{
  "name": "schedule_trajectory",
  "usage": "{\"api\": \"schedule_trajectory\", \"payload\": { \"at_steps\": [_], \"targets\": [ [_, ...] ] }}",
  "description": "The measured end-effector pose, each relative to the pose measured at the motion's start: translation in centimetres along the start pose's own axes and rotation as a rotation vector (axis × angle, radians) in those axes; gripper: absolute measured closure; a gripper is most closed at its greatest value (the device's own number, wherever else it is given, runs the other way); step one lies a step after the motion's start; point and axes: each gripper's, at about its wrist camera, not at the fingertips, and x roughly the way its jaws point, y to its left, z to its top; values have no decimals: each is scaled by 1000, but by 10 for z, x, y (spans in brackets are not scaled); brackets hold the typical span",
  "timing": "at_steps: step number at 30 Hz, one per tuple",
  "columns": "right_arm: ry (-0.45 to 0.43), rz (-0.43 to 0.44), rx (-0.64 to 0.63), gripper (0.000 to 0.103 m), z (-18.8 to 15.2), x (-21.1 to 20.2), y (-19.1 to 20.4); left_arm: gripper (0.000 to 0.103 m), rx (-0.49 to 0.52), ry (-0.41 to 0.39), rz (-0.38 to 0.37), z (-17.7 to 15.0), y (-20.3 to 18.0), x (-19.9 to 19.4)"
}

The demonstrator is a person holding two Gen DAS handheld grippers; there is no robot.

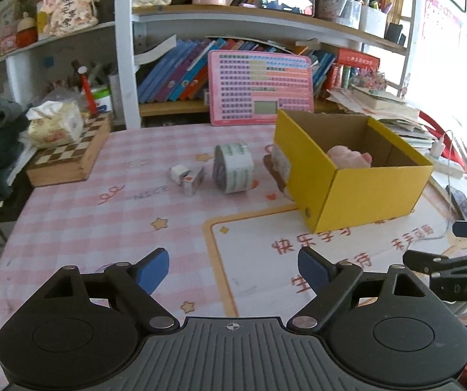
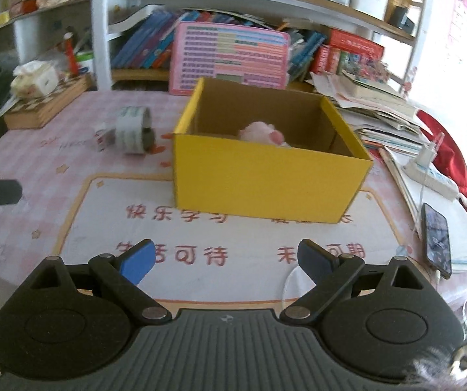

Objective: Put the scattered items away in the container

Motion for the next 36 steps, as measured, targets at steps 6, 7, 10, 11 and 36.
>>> {"api": "schedule_trajectory", "payload": {
  "at_steps": [6,7,10,11,36],
  "targets": [
    [31,18,-59,8,-4,-2,22,11,10,19,-18,-9,5,-3],
    [29,22,-72,8,-4,-4,26,11,12,28,-19,-11,6,-3],
    [16,38,-109,8,-5,-9,38,10,15,49,-15,-15,9,-3],
    [14,45,-116,8,-5,-10,40,10,14,53,-13,-17,10,-4],
    [49,156,-84,22,-7,-5,82,5,2,108,5,-42,43,-16]
  ]
}}
